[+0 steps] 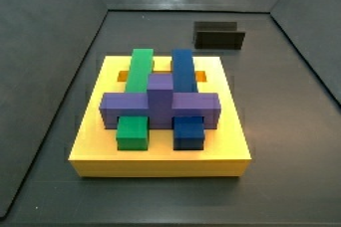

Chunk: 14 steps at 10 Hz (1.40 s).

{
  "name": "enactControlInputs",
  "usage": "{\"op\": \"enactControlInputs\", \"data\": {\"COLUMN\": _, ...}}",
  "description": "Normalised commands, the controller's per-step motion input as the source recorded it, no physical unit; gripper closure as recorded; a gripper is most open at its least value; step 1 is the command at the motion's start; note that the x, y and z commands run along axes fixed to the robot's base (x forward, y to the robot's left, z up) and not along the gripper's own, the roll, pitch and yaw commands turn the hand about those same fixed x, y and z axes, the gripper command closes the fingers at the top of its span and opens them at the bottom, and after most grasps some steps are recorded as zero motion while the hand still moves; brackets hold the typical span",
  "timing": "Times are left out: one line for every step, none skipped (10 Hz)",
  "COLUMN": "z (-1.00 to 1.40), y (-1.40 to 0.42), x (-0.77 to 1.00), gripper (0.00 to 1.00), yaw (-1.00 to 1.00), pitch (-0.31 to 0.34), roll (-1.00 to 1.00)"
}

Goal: Pick up the red object. Move up. Place the red object on the fixture. Regrasp the red object. Move to above the board. Insert the red object.
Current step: Insert the red object.

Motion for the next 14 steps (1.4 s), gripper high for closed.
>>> {"op": "enactControlInputs", "data": {"z": 0.0, "y": 0.0, "x": 0.03, "gripper": 1.0, "yaw": 0.0, "pitch": 0.0, "roll": -0.02}}
{"op": "enactControlInputs", "data": {"z": -0.4, "y": 0.17, "x": 0.09, "gripper": 1.0, "yaw": 0.0, "pitch": -0.077, "roll": -0.18}}
{"op": "enactControlInputs", "data": {"z": -0.6, "y": 0.31, "x": 0.03, "gripper": 1.0, "yaw": 0.0, "pitch": -0.184, "roll": -0.22}}
{"op": "enactControlInputs", "data": {"z": -0.63, "y": 0.41, "x": 0.0, "gripper": 1.0, "yaw": 0.01, "pitch": -0.226, "roll": -0.17}}
{"op": "enactControlInputs", "data": {"z": -0.58, "y": 0.38, "x": 0.0, "gripper": 1.0, "yaw": 0.06, "pitch": -0.231, "roll": -0.21}}
{"op": "enactControlInputs", "data": {"z": -0.46, "y": 0.25, "x": 0.0, "gripper": 1.0, "yaw": 0.04, "pitch": -0.237, "roll": -0.28}}
{"op": "enactControlInputs", "data": {"z": -0.36, "y": 0.13, "x": 0.0, "gripper": 1.0, "yaw": 0.04, "pitch": -0.224, "roll": -0.34}}
{"op": "enactControlInputs", "data": {"z": -0.63, "y": -0.28, "x": -0.16, "gripper": 1.0, "yaw": 0.08, "pitch": -0.28, "roll": -0.03}}
{"op": "enactControlInputs", "data": {"z": -0.67, "y": -0.23, "x": -0.19, "gripper": 1.0, "yaw": 0.02, "pitch": -0.291, "roll": 0.0}}
{"op": "enactControlInputs", "data": {"z": -0.71, "y": -0.04, "x": -0.2, "gripper": 1.0, "yaw": 0.0, "pitch": -0.281, "roll": 0.0}}
{"op": "enactControlInputs", "data": {"z": -0.69, "y": 0.0, "x": -0.22, "gripper": 1.0, "yaw": 0.01, "pitch": -0.263, "roll": 0.0}}
{"op": "enactControlInputs", "data": {"z": -0.55, "y": 0.0, "x": -0.19, "gripper": 1.0, "yaw": 0.05, "pitch": -0.251, "roll": 0.0}}
{"op": "enactControlInputs", "data": {"z": -0.42, "y": 0.0, "x": 0.0, "gripper": 1.0, "yaw": 0.03, "pitch": 0.0, "roll": 0.04}}
{"op": "enactControlInputs", "data": {"z": -0.38, "y": 0.0, "x": 0.04, "gripper": 1.0, "yaw": 0.0, "pitch": 0.024, "roll": 0.1}}
